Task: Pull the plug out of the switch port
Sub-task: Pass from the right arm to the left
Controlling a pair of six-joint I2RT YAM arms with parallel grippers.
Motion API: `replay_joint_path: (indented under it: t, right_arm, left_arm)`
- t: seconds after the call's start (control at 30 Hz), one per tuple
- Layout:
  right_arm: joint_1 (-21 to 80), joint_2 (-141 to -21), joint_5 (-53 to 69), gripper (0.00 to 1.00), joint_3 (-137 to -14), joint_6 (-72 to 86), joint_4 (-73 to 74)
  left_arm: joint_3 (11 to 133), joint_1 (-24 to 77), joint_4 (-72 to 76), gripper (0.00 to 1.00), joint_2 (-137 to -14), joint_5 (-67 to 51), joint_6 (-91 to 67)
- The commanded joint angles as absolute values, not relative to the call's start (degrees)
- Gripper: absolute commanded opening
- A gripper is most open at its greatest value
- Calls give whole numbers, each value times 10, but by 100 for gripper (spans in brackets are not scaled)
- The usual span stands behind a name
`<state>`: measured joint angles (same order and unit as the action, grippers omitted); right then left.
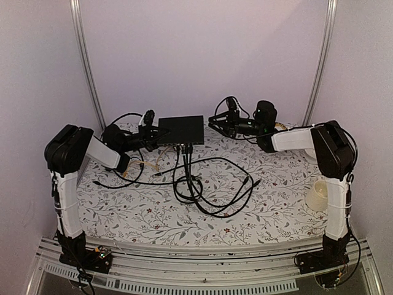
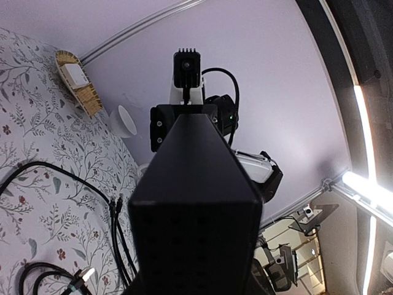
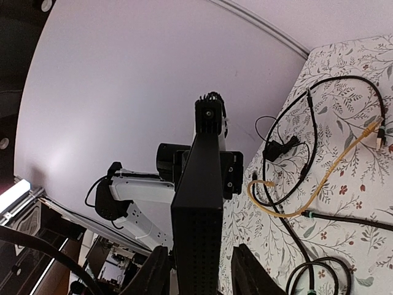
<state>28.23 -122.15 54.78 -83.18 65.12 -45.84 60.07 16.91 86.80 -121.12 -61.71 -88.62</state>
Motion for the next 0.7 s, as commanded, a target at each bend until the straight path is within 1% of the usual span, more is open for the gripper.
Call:
replay_joint_path:
  t: [0.0,0.33,0.67]
  right_arm:
    - [262,-1213,608,38,-854,665,-476]
    - [258,-1247,680,41,-922,671,-440]
    - [265,-1242,694,46,-929,610,-346]
  left_arm:
    - [630,163,972,0,-1208,-644,-906]
    - [649,163,934,0,-1212,-681,-896]
    - [662,168,907,0,-1215,-698,-884]
